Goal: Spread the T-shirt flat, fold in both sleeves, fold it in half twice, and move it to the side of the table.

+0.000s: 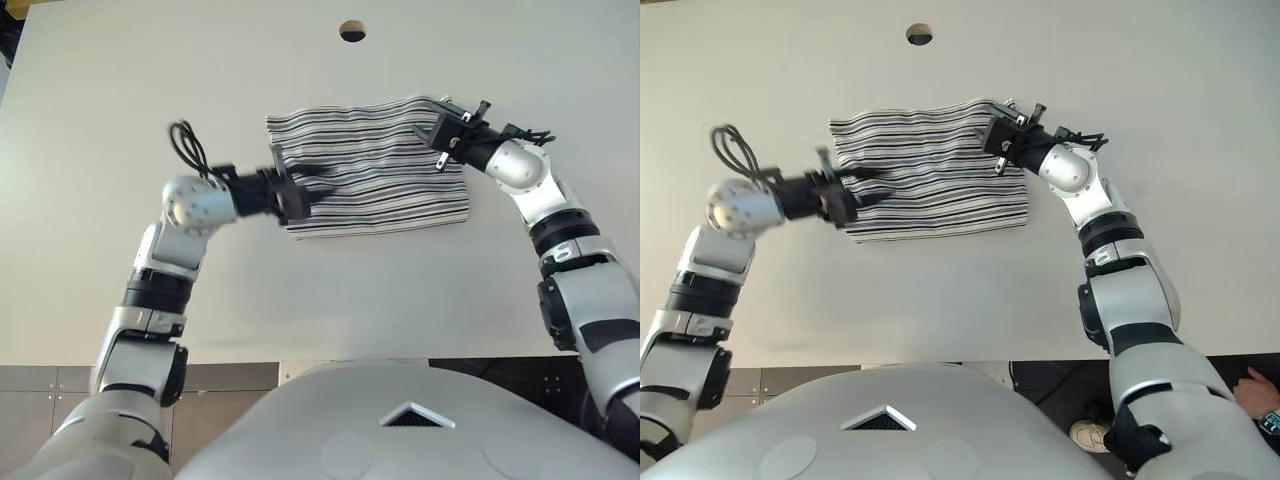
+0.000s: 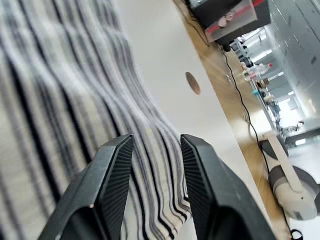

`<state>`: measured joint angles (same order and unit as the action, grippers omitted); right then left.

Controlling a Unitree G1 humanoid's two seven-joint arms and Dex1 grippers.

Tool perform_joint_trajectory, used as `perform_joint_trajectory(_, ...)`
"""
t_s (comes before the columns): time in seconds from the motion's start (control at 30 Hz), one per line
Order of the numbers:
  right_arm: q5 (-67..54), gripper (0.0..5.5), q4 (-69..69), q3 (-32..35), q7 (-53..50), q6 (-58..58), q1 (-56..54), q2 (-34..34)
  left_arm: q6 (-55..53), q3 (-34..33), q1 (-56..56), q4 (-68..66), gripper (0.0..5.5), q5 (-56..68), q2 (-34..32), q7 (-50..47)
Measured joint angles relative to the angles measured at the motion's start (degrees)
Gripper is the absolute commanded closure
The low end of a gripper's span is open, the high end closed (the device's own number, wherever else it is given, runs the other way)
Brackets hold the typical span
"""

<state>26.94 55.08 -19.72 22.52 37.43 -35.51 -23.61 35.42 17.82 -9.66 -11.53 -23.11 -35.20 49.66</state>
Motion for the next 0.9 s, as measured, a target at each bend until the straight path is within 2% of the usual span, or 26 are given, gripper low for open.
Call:
perform_joint_trajectory(0.17,2.13,3.76,-7.61,-3.82,5.25,-0.57,2.56,-2.61,-1.27,2.72,-1.00,4.35,4.22,-9.37,-2.83,-3.19)
perform_joint_trajectory(0.23,1.78,3.76,-14.58,-4.85,10.56,-1.37,5.39,-5.30,-1.40,4.18,-2.83,4.25,4.22,-13.46,-3.27,-5.77)
perform_joint_trajectory(0.37,-2.67,3.76,-30.36,-7.27,22.95,-3.92,11.09,-10.28,0.95,8.45,-12.11,-4.67,4.22,-25.98,-4.26,-17.23)
perform_joint_trajectory(0.43,-6.39,3.76,-37.90,-9.02,27.96,-5.62,14.36,-10.83,3.65,11.29,-17.92,-10.59,4.22,-34.48,-6.29,-26.62)
perform_joint_trajectory(0.53,-10.46,3.76,-44.90,-11.87,31.10,-7.79,18.12,-8.75,5.91,14.86,-22.19,-13.29,4.22,-40.86,-6.18,-36.42)
perform_joint_trajectory(0.63,-11.15,3.76,-45.58,-12.76,28.80,-10.11,19.41,-3.56,7.22,17.68,-23.10,-13.21,4.22,-45.65,-5.96,-44.46)
perform_joint_trajectory(0.8,-12.62,3.76,-45.85,-7.42,24.70,-12.50,18.55,-3.05,7.19,18.22,-24.70,-12.78,4.22,-48.45,-7.96,-53.61)
perform_joint_trajectory(0.9,-23.07,3.76,-48.91,1.06,24.77,-16.43,19.10,-5.00,8.48,12.00,-23.56,-7.47,4.22,-39.57,-10.21,-56.44)
